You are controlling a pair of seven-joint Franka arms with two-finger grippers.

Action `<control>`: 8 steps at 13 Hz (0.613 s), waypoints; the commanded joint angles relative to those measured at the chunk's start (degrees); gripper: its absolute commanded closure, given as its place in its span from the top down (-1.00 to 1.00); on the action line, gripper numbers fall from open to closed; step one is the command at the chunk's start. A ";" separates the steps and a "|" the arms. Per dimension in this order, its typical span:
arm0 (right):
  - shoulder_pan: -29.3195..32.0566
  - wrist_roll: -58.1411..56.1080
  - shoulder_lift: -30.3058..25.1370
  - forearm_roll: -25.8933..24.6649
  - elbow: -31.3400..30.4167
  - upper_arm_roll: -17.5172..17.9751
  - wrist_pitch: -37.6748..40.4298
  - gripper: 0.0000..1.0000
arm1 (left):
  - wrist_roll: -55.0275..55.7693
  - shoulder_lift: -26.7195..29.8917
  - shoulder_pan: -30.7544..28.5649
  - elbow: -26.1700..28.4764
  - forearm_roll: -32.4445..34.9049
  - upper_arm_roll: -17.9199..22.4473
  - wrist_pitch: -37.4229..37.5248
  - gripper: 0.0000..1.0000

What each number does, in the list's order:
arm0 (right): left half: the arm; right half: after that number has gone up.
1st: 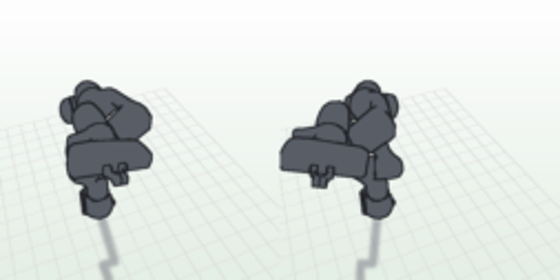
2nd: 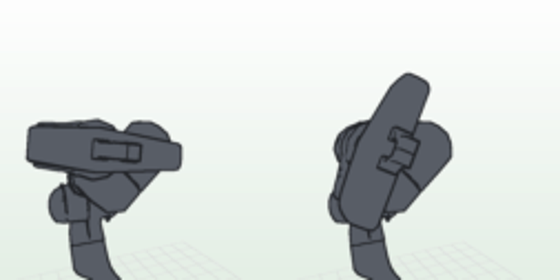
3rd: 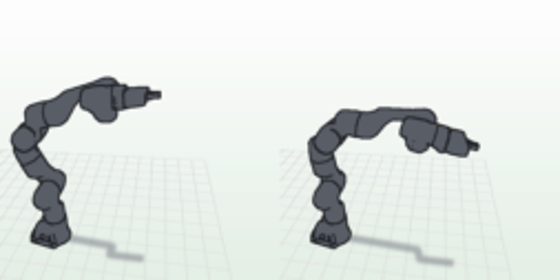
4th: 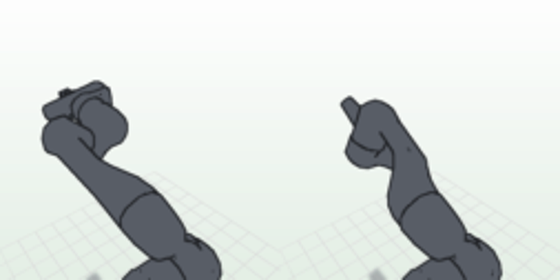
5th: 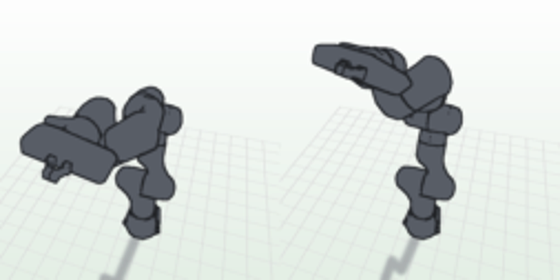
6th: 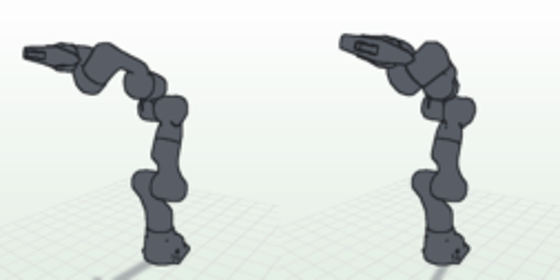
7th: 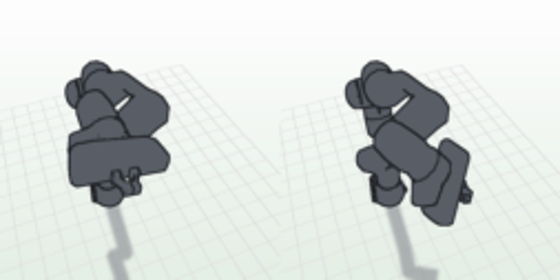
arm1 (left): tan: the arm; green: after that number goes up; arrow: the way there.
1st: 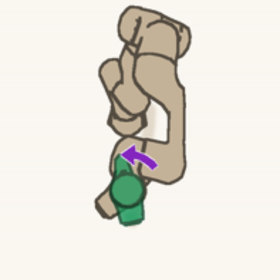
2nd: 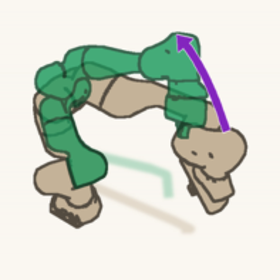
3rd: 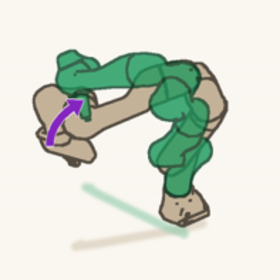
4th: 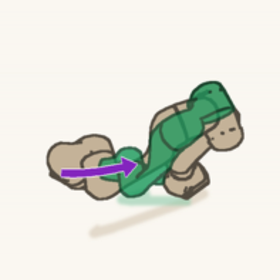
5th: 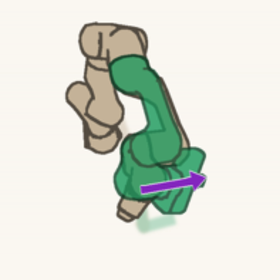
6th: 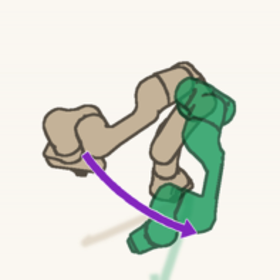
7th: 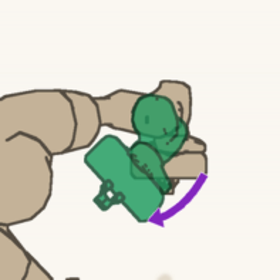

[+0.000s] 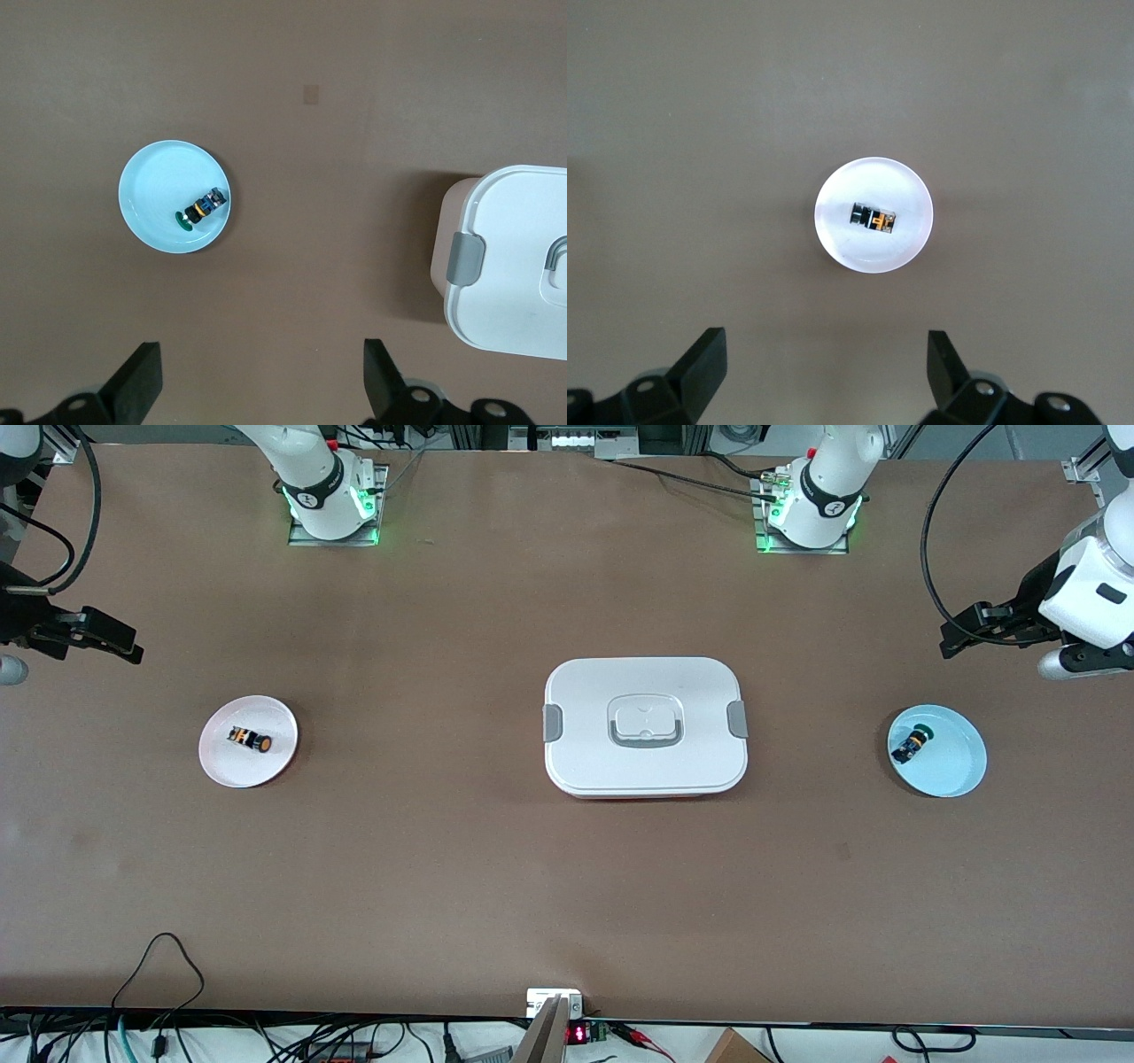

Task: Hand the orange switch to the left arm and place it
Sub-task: 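Move the right gripper toward the orange switch on the white plate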

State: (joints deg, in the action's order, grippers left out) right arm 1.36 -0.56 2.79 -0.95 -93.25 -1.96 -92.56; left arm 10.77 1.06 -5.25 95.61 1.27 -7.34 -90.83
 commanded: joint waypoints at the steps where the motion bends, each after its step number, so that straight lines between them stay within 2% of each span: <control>1: -0.04 -0.49 2.39 -0.11 0.87 -0.07 0.80 1.00 | -0.40 -0.79 -0.37 -1.74 -1.18 -0.13 1.44 1.00; 8: 1.10 0.47 7.58 -1.51 0.96 -0.51 -2.71 1.00 | -0.40 -0.79 -0.37 -1.66 -1.18 -0.13 1.44 1.00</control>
State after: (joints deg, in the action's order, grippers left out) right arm 1.79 -0.42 8.35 -1.61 -93.24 -2.58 -94.09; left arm 10.77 1.04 -5.25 95.61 1.27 -7.34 -90.82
